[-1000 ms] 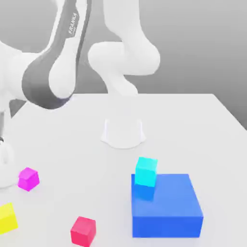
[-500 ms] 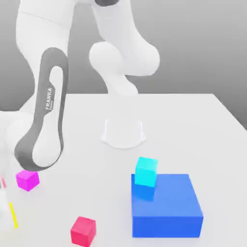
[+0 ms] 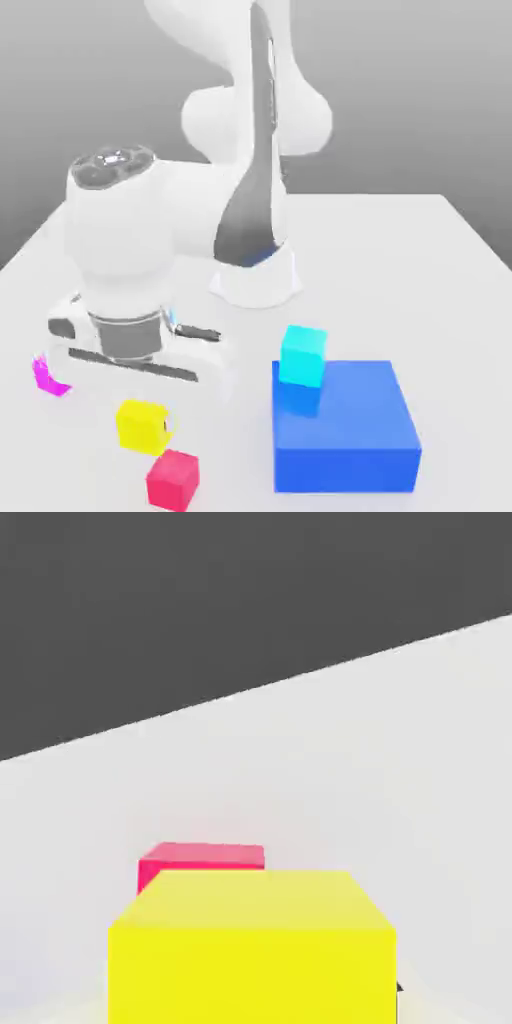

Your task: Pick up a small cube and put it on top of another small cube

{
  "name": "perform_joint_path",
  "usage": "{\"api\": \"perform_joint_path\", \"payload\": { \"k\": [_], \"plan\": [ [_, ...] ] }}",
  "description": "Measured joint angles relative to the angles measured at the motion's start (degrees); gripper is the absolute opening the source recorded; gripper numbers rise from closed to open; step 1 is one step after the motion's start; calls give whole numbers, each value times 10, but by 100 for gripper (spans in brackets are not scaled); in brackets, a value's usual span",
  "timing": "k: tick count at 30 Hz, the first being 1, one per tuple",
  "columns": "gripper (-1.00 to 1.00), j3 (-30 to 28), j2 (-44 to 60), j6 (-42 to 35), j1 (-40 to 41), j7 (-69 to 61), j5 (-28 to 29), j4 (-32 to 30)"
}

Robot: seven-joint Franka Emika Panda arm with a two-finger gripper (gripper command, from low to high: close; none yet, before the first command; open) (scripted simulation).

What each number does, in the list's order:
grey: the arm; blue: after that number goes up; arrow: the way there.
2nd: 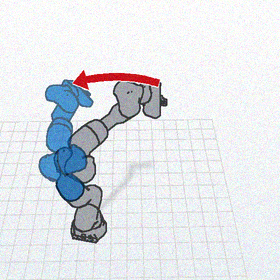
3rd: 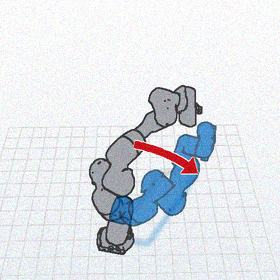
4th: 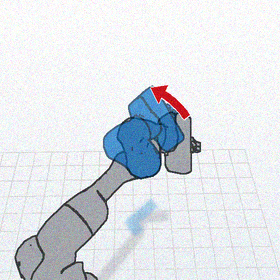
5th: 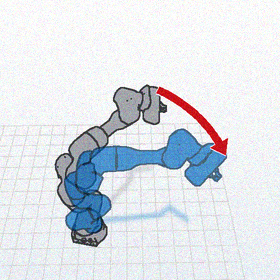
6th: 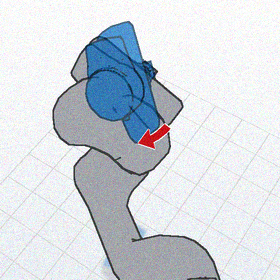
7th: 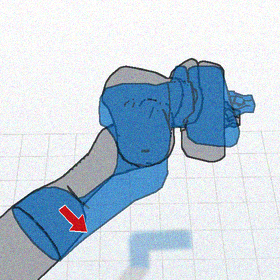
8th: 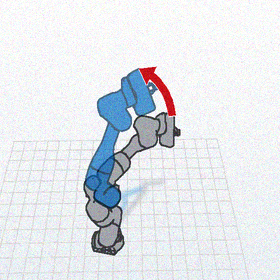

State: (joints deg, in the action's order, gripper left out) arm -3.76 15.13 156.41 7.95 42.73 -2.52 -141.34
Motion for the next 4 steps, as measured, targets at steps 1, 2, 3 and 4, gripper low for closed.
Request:
{"api": "perform_joint_path", "payload": {
  "k": [1,2,3,4],
  "plan": [
    [100,3,15,15,1,-3,-2,1],
    [100,3,15,15,1,-3,-2,1],
    [100,3,15,15,1,-3,-2,1],
    [100,3,15,15,1,-3,-2,1]
  ]
}}
